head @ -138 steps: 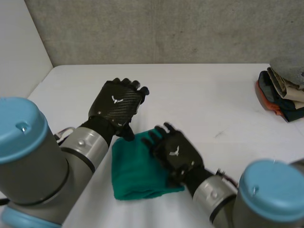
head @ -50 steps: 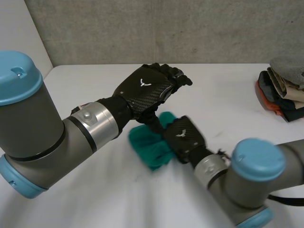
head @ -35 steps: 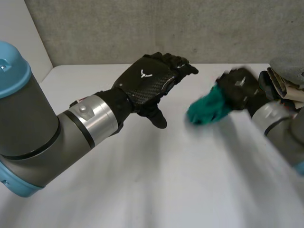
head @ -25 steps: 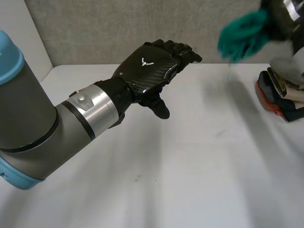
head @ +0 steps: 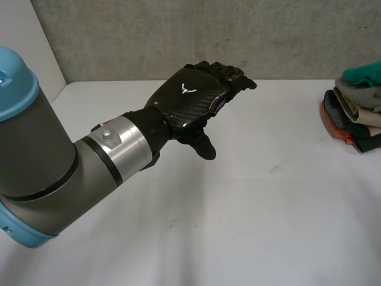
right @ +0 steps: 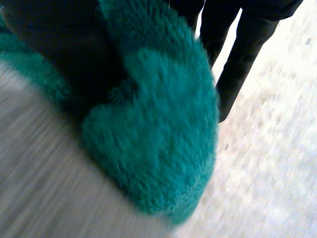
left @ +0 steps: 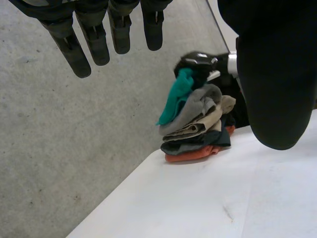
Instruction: Fold the laundry.
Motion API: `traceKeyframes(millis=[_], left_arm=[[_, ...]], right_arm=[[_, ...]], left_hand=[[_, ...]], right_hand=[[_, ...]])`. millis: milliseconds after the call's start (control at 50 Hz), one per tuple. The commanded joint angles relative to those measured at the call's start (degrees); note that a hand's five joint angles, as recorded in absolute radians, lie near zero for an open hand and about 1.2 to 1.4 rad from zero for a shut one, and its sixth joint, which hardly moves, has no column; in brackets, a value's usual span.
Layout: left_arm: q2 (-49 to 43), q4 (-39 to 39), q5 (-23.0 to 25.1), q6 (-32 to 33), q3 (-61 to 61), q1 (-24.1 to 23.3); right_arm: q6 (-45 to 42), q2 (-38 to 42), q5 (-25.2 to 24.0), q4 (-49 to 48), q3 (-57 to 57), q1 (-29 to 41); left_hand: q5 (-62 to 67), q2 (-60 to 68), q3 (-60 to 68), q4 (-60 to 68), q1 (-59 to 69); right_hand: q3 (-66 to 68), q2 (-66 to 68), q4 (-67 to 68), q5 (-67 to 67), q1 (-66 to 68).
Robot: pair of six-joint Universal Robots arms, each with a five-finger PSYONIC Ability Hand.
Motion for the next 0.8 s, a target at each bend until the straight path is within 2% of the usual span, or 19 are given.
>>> traceKeyframes(millis=[20,180,220,240,280,300,400,500,560,580,680,740,800], left_arm=[[-0.1,0.1,0.2,0.0,-1.2,0.0],[-0.1,0.2,0.2,0.2,-1.1,0.0],[0.0,0.2,0.1,0.1,-0.9,0.0],[0.0,0.2,0.2,0.1,-0.8,0.0],[0.1,0.2,0.2,0.1,-0.7,-0.2],[0.2,0.2,0.2,0.1,-0.7,-0.4],[1.3,0.2,0.2,0.0,-0.7,-1.8],[2.3,0.1,0.2,0.0,-0.9,-2.5],[3.3,0.2,0.3,-0.1,-1.1,-3.0],[3.5,0.2,0.3,-0.1,-1.1,-3.1],[4.6,0.2,0.2,-0.1,-1.3,-3.3],[5.6,0.2,-0.1,-0.2,-1.2,-3.3],[6.7,0.6,-0.5,-0.2,-1.2,-3.3]], right_arm=[[0.1,3.2,-3.7,-2.3,3.3,-4.8],[0.5,-1.7,-3.3,-3.9,7.4,-5.9],[0.7,-3.1,-2.9,-3.1,8.1,-5.9],[0.7,-4.6,-2.4,-1.0,8.8,-5.9],[0.7,-6.2,-1.8,1.9,9.2,-5.9],[0.4,-7.7,-1.2,5.4,9.6,-6.0],[-3.1,-11.6,0.1,14.9,10.7,-6.0],[-12.5,-16.3,4.7,23.0,14.1,-6.8],[-18.7,-19.6,10.8,27.7,15.7,-9.4],[-20.9,-20.8,15.6,29.7,15.6,-11.0],[-24.2,-24.2,28.1,31.6,14.4,-13.7],[-23.9,-27.1,30.9,31.1,13.8,-13.0],[-23.1,-31.8,29.7,30.9,13.7,-11.4]], left_hand=[[-1.8,-1.4,-1.7,-0.8,-1.7],[-1.8,-1.4,-1.7,-0.8,-1.7],[-1.8,-1.4,-1.7,-0.8,-1.7],[-1.8,-1.4,-1.7,-0.8,-1.7],[-1.8,-1.4,-1.7,-0.8,-1.7],[-1.8,-1.4,-1.7,-0.8,-1.7],[-1.8,-1.4,-1.7,-0.8,-1.7],[-1.8,-1.4,-1.7,-0.8,-1.7],[-1.9,-1.6,-1.8,-1.0,-1.9],[-1.9,-1.6,-1.8,-1.0,-1.9],[-2.1,-1.7,-2.0,-1.2,-2.1],[-2.4,-2.1,-2.3,-1.5,-2.4],[-1.9,-1.6,-1.8,-1.0,-1.9]], right_hand=[[12.3,14.2,11.2,15.7,21.0],[9.3,11.2,8.3,12.8,18.1],[-21.3,-19.4,-22.4,-17.8,-12.6],[-40.8,-38.9,-41.8,-37.3,-32.1],[-54.9,-53.0,-55.9,-51.4,-46.2],[-57.7,-55.8,-58.8,-54.3,-49.0],[-57.7,-55.8,-58.8,-54.3,-49.0],[-57.7,-55.8,-58.8,-54.3,-49.0],[-57.7,-55.8,-58.8,-54.3,-49.0],[-57.7,-55.8,-58.8,-54.3,-49.0],[-57.7,-55.8,-58.8,-54.3,-49.0],[-57.7,-55.8,-58.8,-54.3,-49.0],[-57.7,-55.8,-58.8,-54.3,-49.0]])
